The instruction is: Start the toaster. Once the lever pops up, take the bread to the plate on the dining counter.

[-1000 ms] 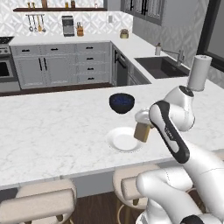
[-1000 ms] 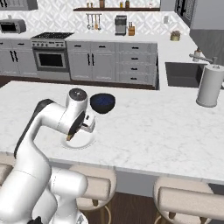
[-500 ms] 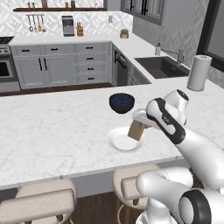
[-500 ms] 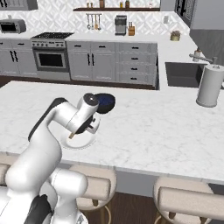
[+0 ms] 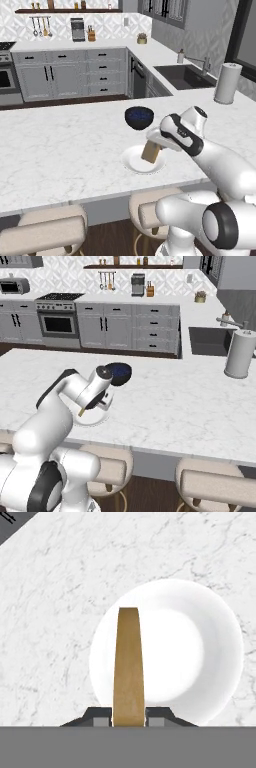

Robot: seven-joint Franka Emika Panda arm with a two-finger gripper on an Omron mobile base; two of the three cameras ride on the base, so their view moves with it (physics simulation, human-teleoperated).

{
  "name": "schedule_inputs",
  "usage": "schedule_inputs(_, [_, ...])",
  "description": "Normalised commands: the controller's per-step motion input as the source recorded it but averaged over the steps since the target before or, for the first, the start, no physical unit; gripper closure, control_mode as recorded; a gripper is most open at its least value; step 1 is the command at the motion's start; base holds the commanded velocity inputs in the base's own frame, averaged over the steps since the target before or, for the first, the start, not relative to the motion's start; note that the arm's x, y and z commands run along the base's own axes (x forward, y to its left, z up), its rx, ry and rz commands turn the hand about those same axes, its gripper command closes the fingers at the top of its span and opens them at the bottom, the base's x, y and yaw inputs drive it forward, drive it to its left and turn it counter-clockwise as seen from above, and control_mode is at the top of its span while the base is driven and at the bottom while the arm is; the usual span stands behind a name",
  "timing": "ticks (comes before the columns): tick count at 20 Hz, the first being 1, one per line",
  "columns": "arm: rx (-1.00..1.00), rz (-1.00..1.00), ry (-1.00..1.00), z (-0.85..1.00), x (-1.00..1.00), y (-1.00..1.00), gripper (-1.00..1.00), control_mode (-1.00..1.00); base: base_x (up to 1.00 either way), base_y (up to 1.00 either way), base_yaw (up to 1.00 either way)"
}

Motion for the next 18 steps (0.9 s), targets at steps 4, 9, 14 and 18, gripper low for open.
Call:
schedule_inputs(4, [0.00, 0.01, 0.00, -0.19, 0.03, 0.10, 1.00, -1.00, 0.00, 0.00, 0.00])
schedule_inputs(9, [0.00, 0.00, 0.00, -0.19, 0.13, 0.08, 1.00, -1.00, 0.00, 0.00, 0.00])
schedule_inputs(14, [0.00, 0.00, 0.00, -0.07, 0.24, 0.01, 1.00, -1.00, 0.00, 0.00, 0.00])
schedule_inputs(18, [0.00, 0.00, 0.00, -0.13, 0.17, 0.00, 1.00, -1.00, 0.00, 0.00, 0.00])
